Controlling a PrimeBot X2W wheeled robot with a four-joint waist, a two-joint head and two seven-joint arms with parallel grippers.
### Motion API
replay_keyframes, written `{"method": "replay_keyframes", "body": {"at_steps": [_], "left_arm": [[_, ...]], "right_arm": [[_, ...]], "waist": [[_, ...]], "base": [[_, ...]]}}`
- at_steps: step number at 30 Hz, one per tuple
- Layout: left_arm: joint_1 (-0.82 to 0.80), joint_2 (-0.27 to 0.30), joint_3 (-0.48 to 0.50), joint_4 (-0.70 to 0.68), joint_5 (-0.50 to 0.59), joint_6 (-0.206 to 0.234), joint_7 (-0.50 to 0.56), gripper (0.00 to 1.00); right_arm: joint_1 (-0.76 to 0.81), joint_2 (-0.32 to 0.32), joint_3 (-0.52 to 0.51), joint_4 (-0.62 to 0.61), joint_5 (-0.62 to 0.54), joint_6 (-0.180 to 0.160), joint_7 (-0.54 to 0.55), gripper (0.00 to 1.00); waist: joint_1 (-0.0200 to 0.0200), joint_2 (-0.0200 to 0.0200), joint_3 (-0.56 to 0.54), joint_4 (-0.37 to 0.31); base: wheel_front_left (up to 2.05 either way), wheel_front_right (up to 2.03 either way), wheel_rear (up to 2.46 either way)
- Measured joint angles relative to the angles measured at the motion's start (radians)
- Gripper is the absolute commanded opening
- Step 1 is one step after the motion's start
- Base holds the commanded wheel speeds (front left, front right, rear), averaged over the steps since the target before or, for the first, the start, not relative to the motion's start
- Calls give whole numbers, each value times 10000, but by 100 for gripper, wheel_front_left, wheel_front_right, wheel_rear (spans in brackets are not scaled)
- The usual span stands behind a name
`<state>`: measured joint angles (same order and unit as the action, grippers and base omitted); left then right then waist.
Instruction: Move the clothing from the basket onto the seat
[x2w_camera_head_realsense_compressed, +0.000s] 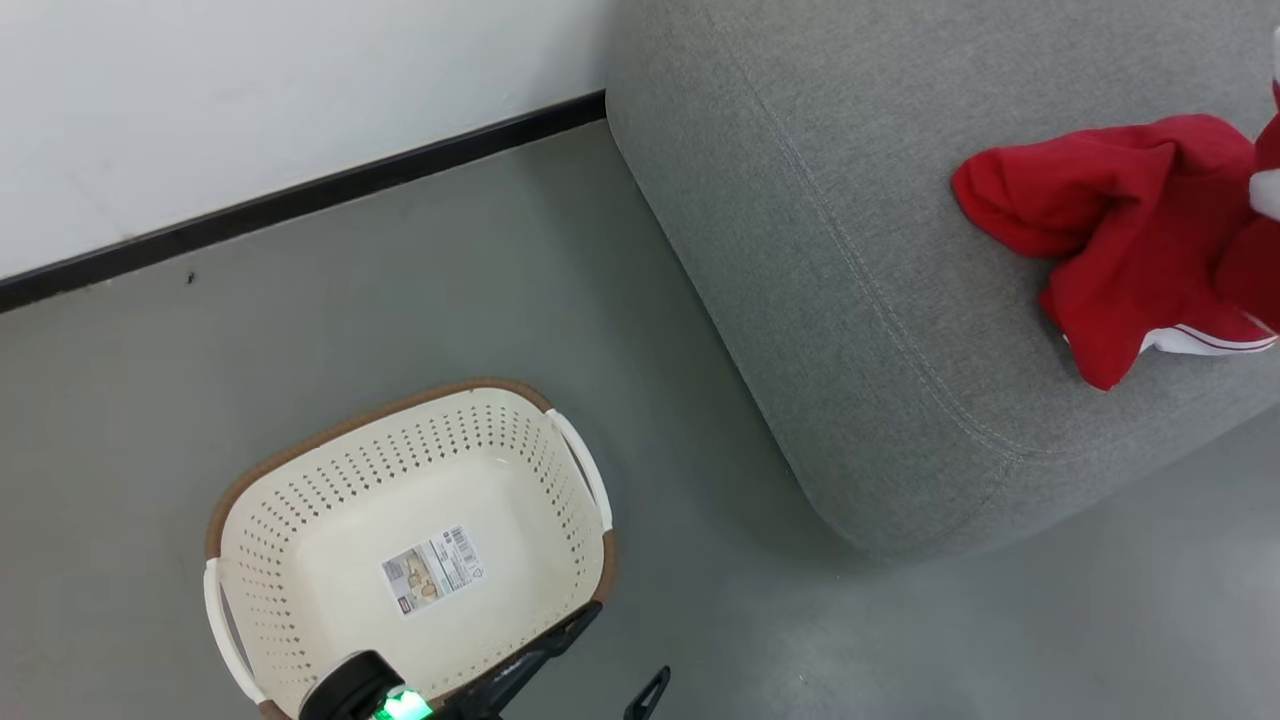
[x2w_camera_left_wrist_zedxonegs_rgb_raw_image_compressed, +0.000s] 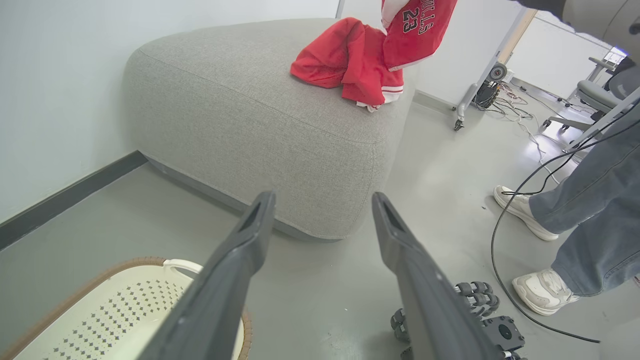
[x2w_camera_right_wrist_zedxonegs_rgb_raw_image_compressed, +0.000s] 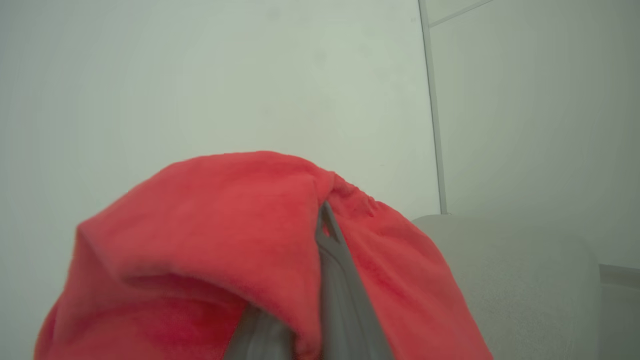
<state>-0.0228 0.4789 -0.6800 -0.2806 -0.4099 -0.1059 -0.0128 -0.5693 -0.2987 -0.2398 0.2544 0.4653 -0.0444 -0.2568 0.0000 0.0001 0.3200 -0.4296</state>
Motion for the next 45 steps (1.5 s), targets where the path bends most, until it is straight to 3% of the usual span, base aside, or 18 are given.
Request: {"method": "replay_keyframes", "body": {"at_steps": [7,18,25,30,35,45], "left_arm": [[82,343,244,-393,-4,15,282,100],[270,715,529,-968,-8,196,554,100],[269,871,706,-1319,-19,282,711,100],[208,920,853,-1469,-19,364,788,100],[63,924,905,-1515,-21,364,819,100],[35,924,1020,-1503,-38,410,817,100]], "right_arm": [[-1301,-100,-819,1143,313,-268,2,0],[-1493,111,-1584,1611,100,-614,0,0],[-1615,272,-1693,2380,40,-612,0,0],[-1622,790,-1501,2337,-236,-594,0,0],[-1982,890,-1277,2675,-385,-247,0,0],[-2460,1499,-1047,2700,-913,-316,0,0]], "waist": [[0,0,689,-24],[1,0,1509,67],[1,0,2058,215],[1,-1,2474,323],[2,-1,2829,445],[1,0,3156,765]], "base": [[0,0,0],[0,0,0],[0,0,0],[0,0,0],[0,0,0],[0,0,0]]}}
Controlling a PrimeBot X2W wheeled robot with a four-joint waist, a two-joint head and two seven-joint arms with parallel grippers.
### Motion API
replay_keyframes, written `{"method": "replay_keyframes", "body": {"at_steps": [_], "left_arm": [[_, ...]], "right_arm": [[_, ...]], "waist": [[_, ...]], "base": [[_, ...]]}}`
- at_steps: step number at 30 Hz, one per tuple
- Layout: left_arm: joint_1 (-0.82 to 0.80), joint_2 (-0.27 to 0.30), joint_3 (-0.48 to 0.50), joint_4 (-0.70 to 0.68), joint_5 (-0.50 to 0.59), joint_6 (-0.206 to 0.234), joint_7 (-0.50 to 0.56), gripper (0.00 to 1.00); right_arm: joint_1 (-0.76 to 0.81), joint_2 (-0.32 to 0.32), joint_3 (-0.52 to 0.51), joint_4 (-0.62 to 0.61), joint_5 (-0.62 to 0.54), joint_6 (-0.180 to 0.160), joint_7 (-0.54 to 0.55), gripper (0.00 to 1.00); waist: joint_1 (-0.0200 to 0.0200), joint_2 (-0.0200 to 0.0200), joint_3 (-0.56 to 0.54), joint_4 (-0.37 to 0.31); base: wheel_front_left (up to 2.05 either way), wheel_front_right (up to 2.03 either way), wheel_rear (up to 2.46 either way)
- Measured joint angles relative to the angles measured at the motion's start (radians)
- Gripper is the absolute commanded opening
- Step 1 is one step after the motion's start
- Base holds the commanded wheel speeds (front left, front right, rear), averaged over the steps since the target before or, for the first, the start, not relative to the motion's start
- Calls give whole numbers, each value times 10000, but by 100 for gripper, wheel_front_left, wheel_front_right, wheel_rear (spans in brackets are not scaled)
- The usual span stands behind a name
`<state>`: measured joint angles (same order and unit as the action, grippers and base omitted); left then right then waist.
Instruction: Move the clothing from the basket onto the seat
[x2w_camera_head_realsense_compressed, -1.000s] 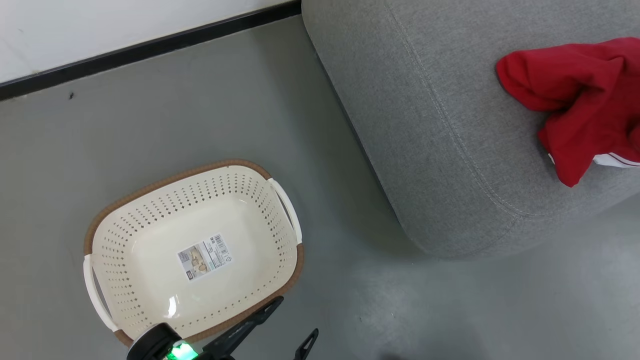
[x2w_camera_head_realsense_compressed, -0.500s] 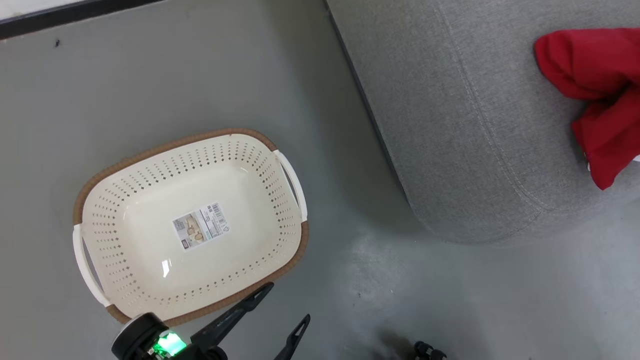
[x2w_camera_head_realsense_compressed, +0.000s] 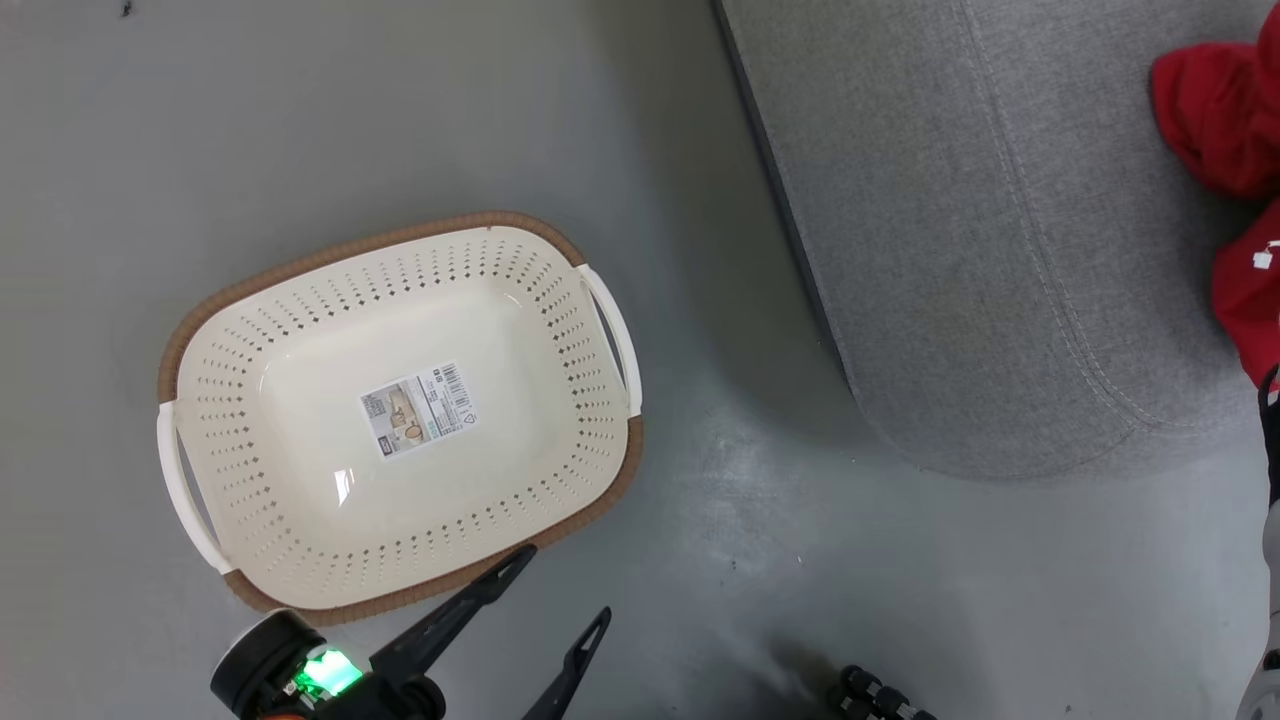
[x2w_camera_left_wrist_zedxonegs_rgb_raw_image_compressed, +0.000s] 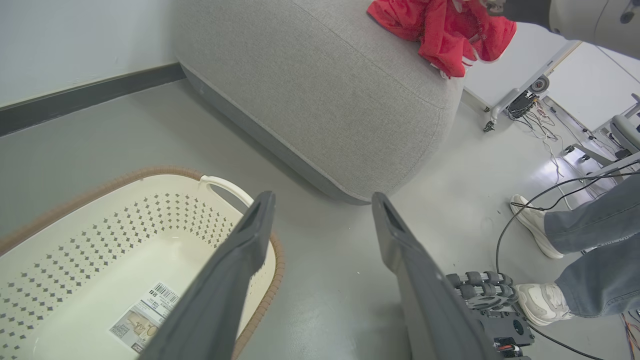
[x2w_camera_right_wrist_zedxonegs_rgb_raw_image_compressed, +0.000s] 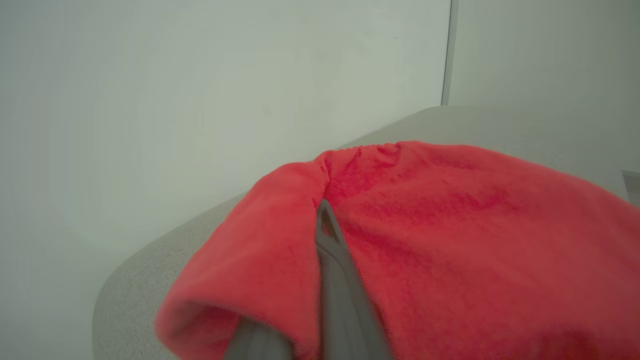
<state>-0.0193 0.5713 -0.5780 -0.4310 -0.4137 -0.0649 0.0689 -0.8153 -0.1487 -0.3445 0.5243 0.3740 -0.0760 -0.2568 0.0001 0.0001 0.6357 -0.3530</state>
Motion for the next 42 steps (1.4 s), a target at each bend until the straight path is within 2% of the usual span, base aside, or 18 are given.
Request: {"method": "replay_keyframes", "body": {"at_steps": [13,15,18,19,20,22,34,42], "left_arm": [[1,2,182,38,-52,134,-94,100],[1,10,222,138,-71,134,-104,100],[1,8,224,211,-73,134,-165,100],[0,-6,205,251,-73,132,-192,100],[0,-6,205,251,-73,132,-192,100],[-3,-35,167,276,-75,130,-192,100],[-44,-280,-90,447,-146,105,-240,100],[-217,-485,-255,696,-165,19,-268,100]], "right_arm": [[-303,-81,6,761,-462,0,0,0],[-259,50,148,732,-744,-44,0,23],[-178,153,324,780,-966,-44,0,41],[-151,17,343,861,-1127,-31,0,50],[-151,17,343,861,-1127,-31,0,69],[-159,-286,303,1104,-1139,115,0,100],[278,-627,704,947,-2006,157,0,100],[773,-566,1012,709,-2433,295,0,100]], "waist": [[0,0,74,111],[0,0,21,100],[-1,0,-96,69],[-1,0,-186,41],[-1,0,-186,41],[-1,0,-280,13],[-3,-1,-840,-86],[-2,-1,-1181,-53]], "base": [[0,0,0],[0,0,0],[0,0,0],[0,0,0],[0,0,0],[0,0,0],[0,0,0],[0,0,0]]}}
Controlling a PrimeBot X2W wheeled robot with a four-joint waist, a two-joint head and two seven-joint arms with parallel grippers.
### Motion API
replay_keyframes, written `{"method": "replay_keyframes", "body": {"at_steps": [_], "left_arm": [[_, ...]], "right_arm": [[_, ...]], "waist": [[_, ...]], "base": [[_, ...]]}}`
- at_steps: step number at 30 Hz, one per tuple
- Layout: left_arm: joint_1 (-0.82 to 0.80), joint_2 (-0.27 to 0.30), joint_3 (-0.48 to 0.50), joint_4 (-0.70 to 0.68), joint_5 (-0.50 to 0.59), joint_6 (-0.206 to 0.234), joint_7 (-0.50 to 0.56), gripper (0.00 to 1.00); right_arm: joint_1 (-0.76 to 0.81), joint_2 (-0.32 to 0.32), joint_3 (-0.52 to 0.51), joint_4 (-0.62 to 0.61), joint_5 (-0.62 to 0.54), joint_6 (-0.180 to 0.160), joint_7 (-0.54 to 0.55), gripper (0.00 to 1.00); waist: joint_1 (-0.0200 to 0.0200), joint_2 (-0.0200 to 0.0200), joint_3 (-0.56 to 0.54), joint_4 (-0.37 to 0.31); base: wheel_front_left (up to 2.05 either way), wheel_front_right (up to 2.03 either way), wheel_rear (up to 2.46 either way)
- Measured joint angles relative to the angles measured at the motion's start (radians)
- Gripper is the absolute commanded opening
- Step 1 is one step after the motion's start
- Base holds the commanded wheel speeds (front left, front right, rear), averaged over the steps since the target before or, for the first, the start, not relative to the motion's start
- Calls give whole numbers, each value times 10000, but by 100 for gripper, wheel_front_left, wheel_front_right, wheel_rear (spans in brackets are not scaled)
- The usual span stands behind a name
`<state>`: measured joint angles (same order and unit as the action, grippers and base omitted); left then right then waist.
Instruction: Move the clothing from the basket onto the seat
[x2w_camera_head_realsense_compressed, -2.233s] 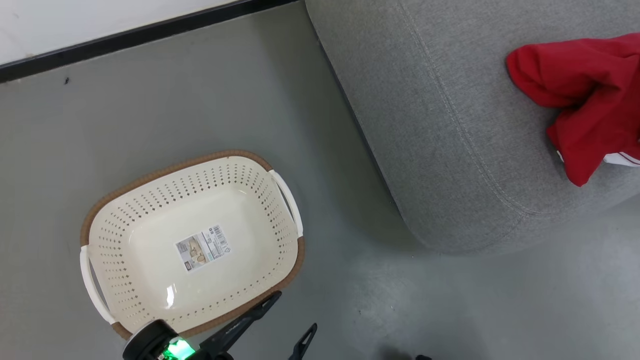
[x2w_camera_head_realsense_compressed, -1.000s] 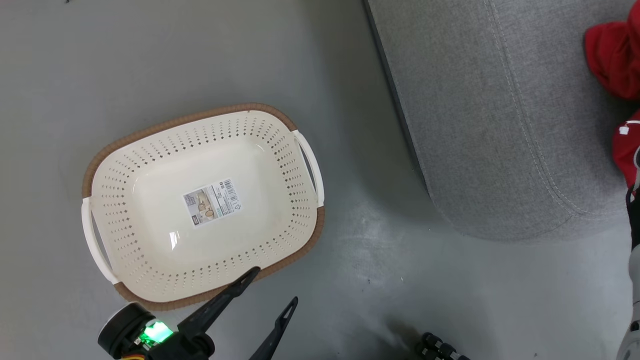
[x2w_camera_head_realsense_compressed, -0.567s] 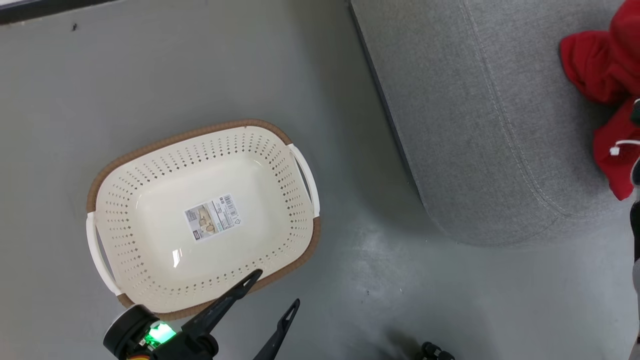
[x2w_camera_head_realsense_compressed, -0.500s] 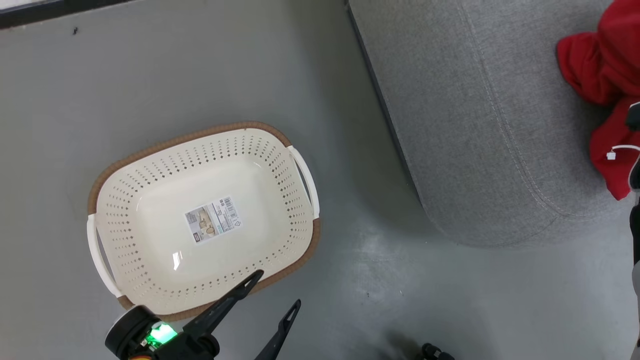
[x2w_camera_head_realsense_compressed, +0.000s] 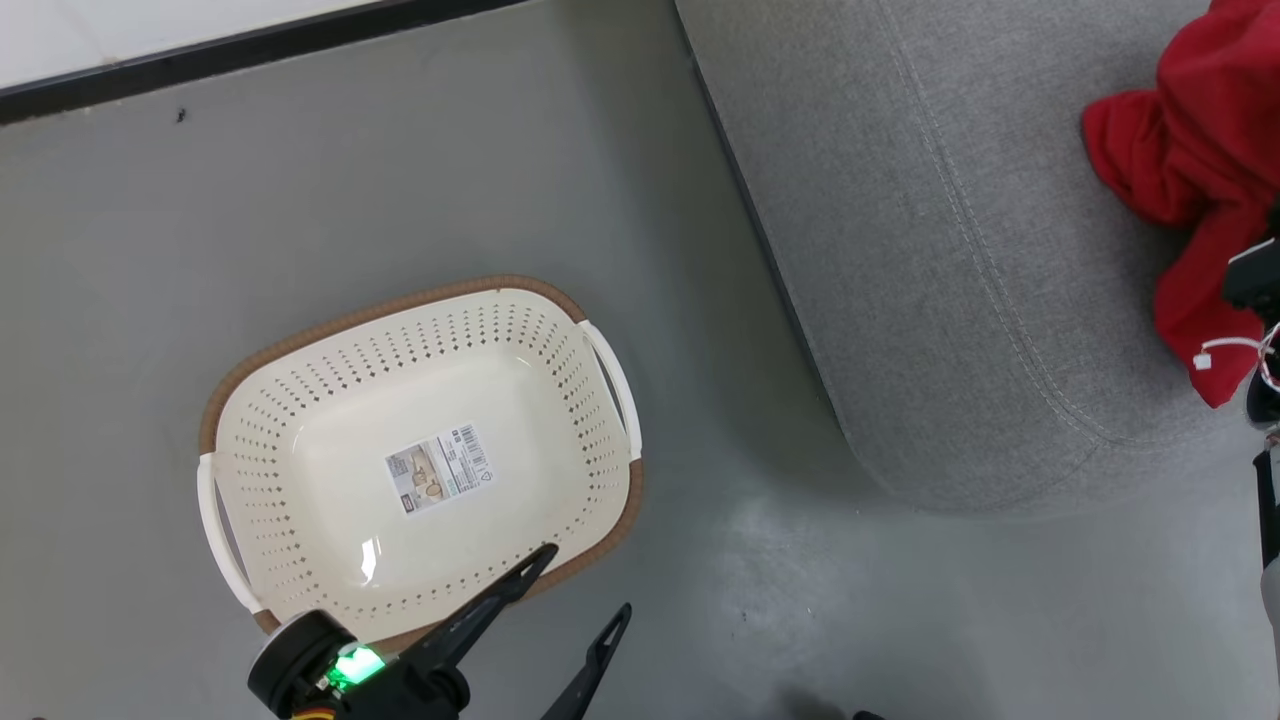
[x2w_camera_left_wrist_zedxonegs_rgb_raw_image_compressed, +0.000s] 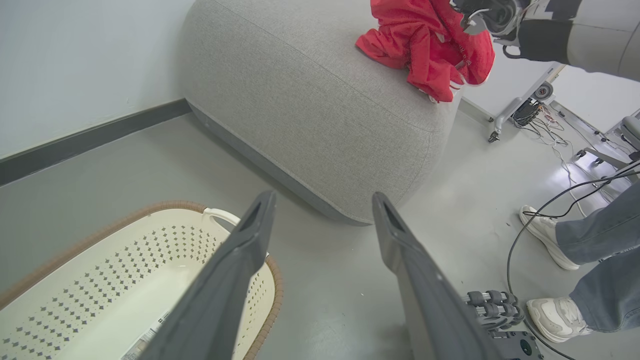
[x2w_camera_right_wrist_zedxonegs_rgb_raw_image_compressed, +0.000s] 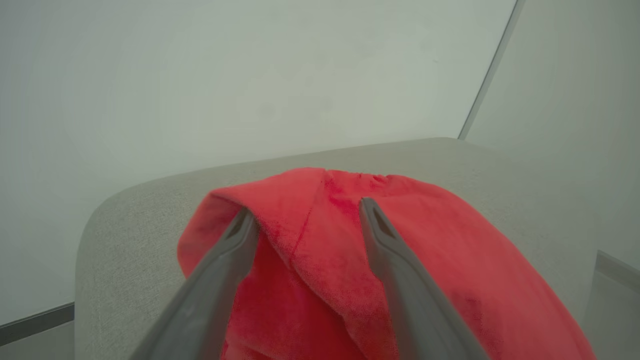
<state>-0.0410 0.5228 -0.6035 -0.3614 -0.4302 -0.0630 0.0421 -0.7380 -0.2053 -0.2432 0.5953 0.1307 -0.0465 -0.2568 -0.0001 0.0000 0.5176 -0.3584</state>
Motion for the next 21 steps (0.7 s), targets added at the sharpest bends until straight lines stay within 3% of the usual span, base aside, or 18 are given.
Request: {"method": "replay_keyframes", "body": {"at_steps": [12,21], "left_arm": [[-484,-876,-84,828,-230,13,-282,100],[-793,-1674,184,1827,-637,201,-809,100]], "right_arm": [[1197,267,326,-828,-184,357,0,100],[2591,686,420,-1722,-247,481,0,100]], "waist": [[1,0,-676,285],[0,0,-1350,870]], "base": [[0,0,0],[0,0,0]]}}
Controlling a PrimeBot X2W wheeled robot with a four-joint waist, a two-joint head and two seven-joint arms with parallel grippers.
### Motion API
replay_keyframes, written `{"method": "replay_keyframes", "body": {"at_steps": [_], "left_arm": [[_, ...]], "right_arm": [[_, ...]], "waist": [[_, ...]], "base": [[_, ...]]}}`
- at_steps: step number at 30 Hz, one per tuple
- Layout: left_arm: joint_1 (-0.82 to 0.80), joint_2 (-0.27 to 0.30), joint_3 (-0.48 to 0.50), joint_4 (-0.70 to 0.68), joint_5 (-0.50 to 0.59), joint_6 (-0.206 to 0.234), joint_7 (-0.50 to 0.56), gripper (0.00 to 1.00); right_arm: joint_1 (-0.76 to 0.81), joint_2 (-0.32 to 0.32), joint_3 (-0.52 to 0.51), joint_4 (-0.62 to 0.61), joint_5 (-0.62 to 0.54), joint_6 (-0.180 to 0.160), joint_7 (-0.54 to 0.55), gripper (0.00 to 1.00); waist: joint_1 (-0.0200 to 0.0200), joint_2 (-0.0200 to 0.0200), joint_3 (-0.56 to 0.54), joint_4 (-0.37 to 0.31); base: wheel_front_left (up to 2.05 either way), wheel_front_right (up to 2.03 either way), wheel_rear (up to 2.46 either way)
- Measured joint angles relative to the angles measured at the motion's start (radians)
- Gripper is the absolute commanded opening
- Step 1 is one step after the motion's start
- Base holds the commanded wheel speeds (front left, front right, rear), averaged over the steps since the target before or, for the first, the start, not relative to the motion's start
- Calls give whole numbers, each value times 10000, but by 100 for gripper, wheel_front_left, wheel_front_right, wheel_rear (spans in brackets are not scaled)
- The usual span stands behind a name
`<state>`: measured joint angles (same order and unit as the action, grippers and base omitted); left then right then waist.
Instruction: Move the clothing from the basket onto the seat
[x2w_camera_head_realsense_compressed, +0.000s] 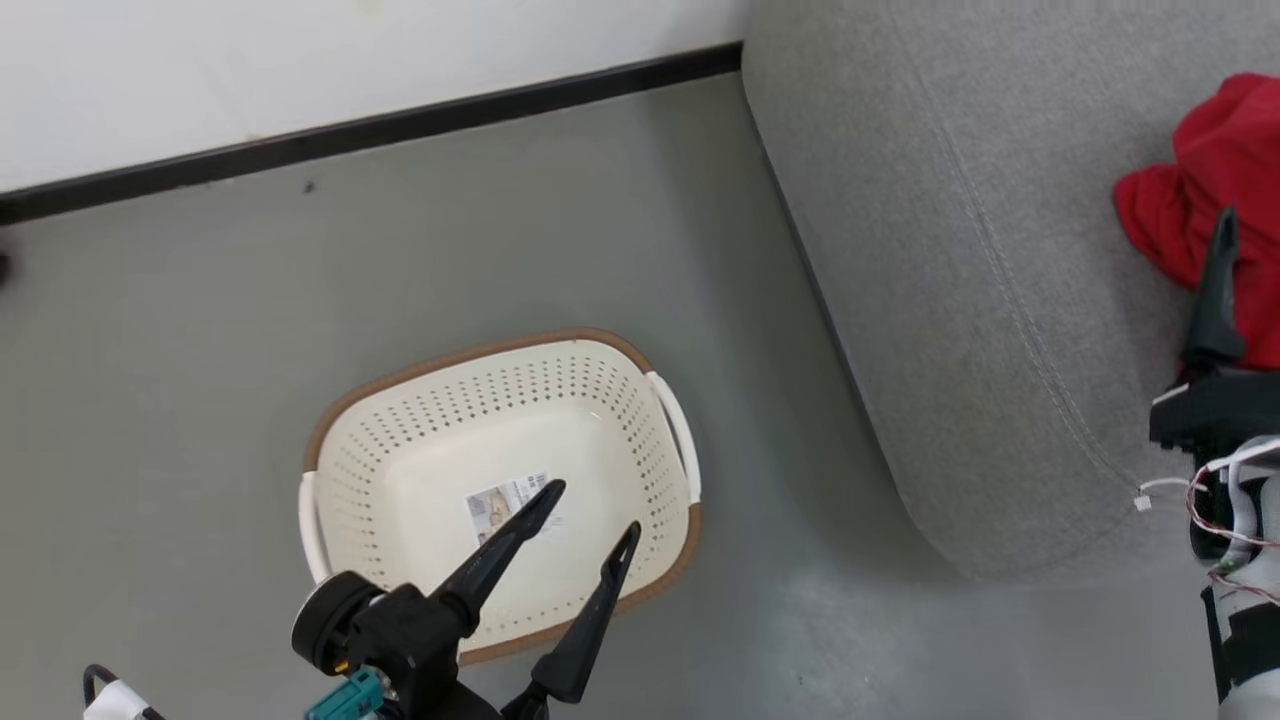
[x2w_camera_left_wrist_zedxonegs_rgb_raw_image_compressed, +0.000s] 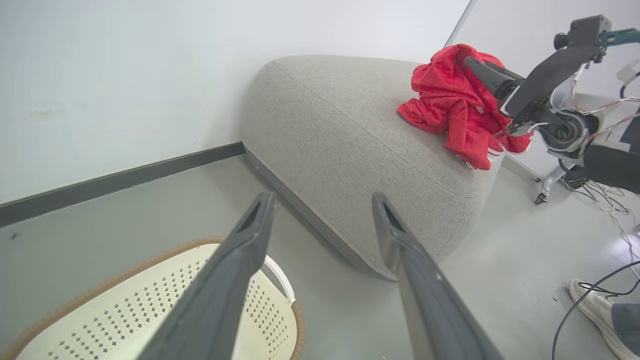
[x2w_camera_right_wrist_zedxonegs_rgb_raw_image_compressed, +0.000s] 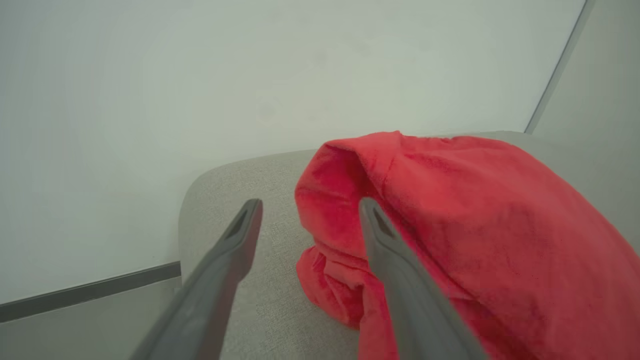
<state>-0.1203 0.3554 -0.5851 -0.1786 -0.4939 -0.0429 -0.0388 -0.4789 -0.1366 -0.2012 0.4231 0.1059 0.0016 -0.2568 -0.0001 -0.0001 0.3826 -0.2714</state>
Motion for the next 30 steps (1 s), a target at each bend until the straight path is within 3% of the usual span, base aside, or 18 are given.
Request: {"method": "replay_keyframes", "body": {"at_steps": [11,22,30], "left_arm": [[-240,-754,456,1522,-433,374,-621,100],[-130,-1227,696,2617,-627,802,-1122,100],[319,-1266,1181,3175,-757,1093,-1438,100]], "right_arm": [[1359,173,-31,-311,36,437,2,100],[2722,433,-6,-644,96,600,2,100],[3568,602,240,-882,82,616,2,100]], "waist": [[0,0,-977,1157],[0,0,-2007,2533],[0,-1,-2704,3315]], "base": [[0,0,0],[0,0,0],[0,0,0]]}}
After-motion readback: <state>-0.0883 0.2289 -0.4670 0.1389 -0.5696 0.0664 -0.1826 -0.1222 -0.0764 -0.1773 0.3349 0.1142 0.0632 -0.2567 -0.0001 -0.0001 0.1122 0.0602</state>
